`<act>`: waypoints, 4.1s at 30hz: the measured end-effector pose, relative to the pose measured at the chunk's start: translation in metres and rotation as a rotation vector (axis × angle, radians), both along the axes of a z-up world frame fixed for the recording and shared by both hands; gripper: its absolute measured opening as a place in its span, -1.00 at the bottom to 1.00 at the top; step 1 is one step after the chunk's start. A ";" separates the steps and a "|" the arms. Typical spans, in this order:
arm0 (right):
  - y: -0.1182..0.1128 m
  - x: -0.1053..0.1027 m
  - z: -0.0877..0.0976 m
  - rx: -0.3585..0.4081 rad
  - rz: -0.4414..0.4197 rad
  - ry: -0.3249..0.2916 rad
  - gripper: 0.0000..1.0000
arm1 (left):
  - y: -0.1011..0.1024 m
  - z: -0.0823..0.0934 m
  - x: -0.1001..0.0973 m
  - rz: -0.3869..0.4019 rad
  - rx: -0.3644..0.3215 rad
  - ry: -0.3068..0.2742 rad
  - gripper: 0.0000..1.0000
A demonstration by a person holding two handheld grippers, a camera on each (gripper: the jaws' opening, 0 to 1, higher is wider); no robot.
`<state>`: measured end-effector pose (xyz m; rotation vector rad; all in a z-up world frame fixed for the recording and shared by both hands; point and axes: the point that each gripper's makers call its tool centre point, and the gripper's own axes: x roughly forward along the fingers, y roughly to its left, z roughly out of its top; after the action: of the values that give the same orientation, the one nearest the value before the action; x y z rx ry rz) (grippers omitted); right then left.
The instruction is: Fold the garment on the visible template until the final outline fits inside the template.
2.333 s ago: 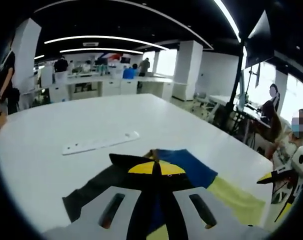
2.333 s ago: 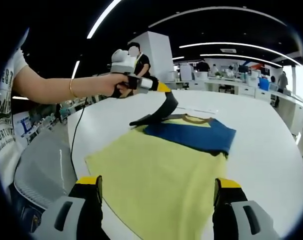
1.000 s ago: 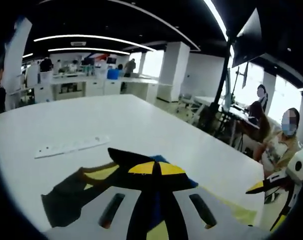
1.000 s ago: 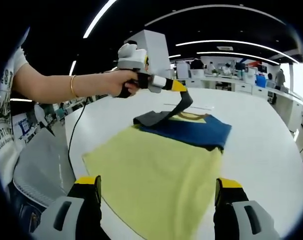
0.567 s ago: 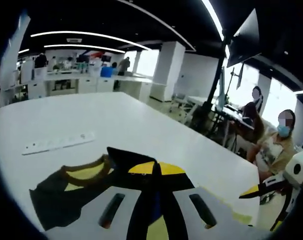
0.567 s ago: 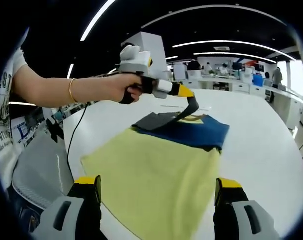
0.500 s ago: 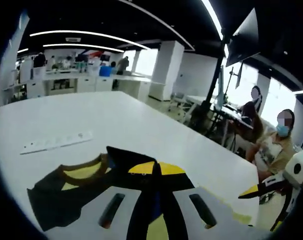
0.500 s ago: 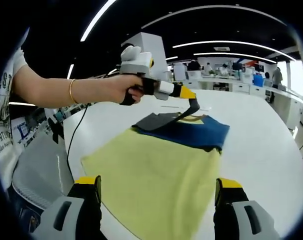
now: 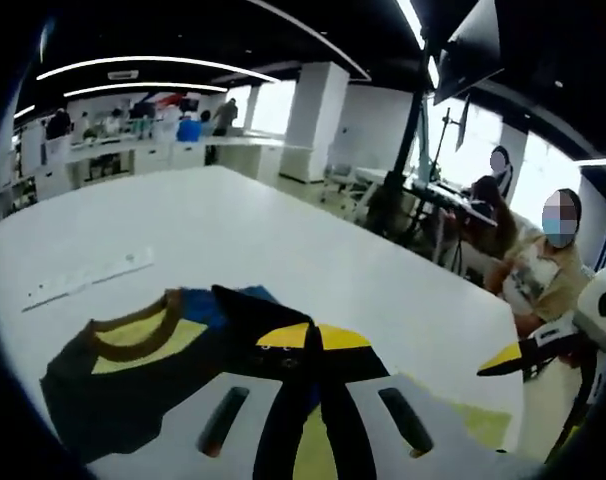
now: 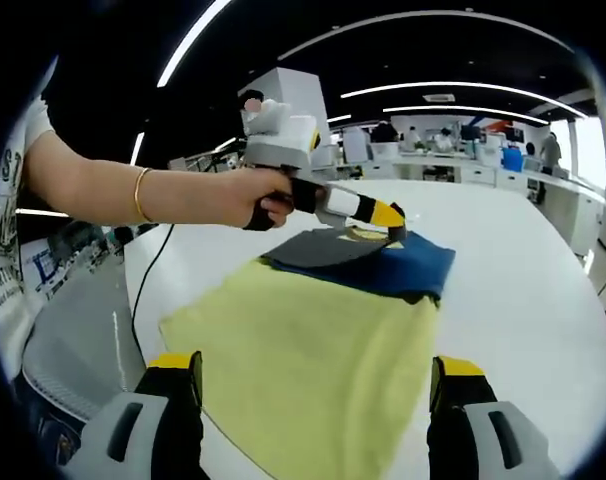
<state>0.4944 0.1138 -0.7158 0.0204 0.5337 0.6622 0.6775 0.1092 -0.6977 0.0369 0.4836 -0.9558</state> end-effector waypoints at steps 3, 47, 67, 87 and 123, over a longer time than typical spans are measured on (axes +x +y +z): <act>0.000 0.001 0.000 0.005 -0.002 -0.001 0.87 | -0.002 -0.010 -0.002 -0.014 0.019 0.007 -1.00; 0.002 -0.010 -0.006 -0.032 0.111 0.042 0.98 | 0.049 -0.003 -0.031 -0.082 -0.032 -0.086 0.68; 0.007 -0.015 -0.006 -0.115 0.208 0.033 0.98 | 0.135 0.000 -0.077 -0.050 -0.034 -0.096 0.96; 0.010 -0.037 -0.012 -0.215 0.302 0.052 0.75 | 0.199 0.003 -0.137 -0.064 0.017 -0.105 0.88; -0.032 -0.066 -0.066 -0.451 0.353 0.148 -0.12 | 0.243 -0.071 -0.239 -0.306 0.361 -0.013 -0.12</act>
<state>0.4287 0.0815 -0.7816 -0.4606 0.8305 0.8740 0.4381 0.3527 -0.7690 0.4537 0.6458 -1.1555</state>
